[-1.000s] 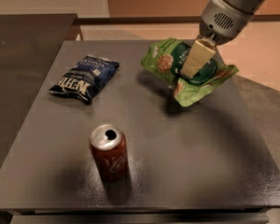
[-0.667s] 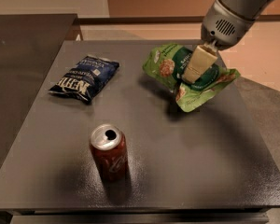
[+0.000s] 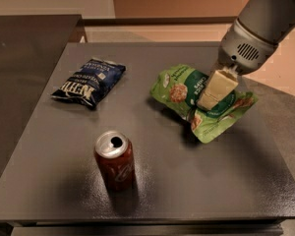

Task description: Move green rice chip bag near coke can

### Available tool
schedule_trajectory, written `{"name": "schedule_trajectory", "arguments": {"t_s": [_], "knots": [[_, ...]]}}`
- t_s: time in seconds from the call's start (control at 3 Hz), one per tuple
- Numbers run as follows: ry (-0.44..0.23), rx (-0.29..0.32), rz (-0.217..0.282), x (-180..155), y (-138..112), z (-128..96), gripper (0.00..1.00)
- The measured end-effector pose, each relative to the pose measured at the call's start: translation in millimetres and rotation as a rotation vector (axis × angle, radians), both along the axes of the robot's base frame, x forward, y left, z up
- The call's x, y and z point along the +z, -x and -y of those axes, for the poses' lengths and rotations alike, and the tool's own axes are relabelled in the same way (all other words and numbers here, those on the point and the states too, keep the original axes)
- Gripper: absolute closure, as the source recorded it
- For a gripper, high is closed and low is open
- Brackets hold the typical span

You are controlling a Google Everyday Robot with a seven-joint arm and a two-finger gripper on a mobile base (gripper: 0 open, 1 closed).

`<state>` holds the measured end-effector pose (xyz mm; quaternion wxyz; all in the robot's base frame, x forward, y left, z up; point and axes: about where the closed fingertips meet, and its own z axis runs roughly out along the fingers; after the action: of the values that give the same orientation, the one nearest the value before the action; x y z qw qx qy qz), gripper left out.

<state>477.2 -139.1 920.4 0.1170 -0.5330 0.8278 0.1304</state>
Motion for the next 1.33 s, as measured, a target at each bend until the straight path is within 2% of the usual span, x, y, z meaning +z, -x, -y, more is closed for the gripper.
{"name": "schedule_trajectory", "arguments": {"t_s": [0.67,1.33], "knots": [[-0.009,0.067,-0.052,-21,44,-15,1.0],[-0.027,0.125,-0.105,-34,70,-36,1.0]]}}
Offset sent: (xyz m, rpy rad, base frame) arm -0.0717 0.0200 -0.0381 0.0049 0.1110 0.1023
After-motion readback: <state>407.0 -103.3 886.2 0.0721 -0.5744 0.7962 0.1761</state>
